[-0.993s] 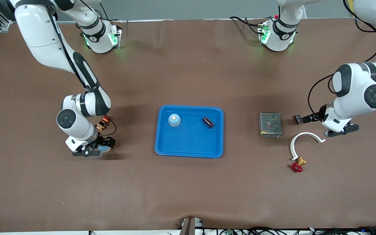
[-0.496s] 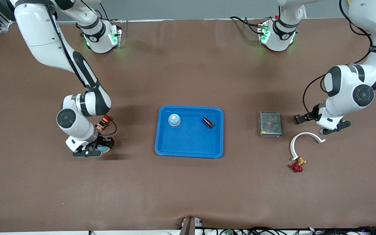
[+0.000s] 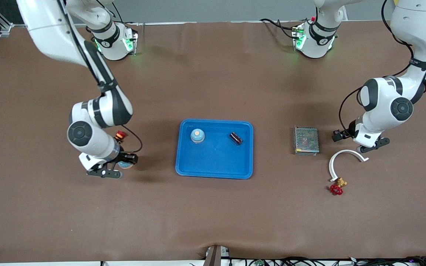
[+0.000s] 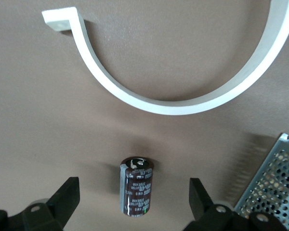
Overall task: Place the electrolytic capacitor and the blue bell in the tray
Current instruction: 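Carry the second bell into the tray with the right gripper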
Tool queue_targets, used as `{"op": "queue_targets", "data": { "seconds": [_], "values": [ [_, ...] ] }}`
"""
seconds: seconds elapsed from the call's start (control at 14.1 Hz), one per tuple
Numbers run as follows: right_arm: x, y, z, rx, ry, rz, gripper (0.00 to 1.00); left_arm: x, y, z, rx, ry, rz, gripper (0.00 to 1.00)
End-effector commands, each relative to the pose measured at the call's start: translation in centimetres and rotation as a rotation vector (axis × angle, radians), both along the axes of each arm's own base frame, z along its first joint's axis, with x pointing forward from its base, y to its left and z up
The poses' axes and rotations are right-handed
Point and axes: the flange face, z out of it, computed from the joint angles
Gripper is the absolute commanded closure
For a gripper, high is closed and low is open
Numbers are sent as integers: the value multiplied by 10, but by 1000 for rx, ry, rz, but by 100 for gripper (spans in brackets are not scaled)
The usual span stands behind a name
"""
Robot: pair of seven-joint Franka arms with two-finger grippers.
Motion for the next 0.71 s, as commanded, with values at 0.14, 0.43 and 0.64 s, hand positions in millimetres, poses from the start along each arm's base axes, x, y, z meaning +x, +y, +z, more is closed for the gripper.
{"op": "queue_targets", "data": {
  "seconds": [0.14, 0.43, 0.64],
  "values": [
    [-28, 110, 22, 13, -32, -201, 100, -16, -4, -20, -16, -24, 24, 0],
    [-37, 161, 8, 24, -31, -321, 100, -19, -3, -27, -19, -16, 26, 0],
    [-40, 190, -11, 22, -26, -390, 100, -20, -1, -29, -18, -21, 28, 0]
  ]
}}
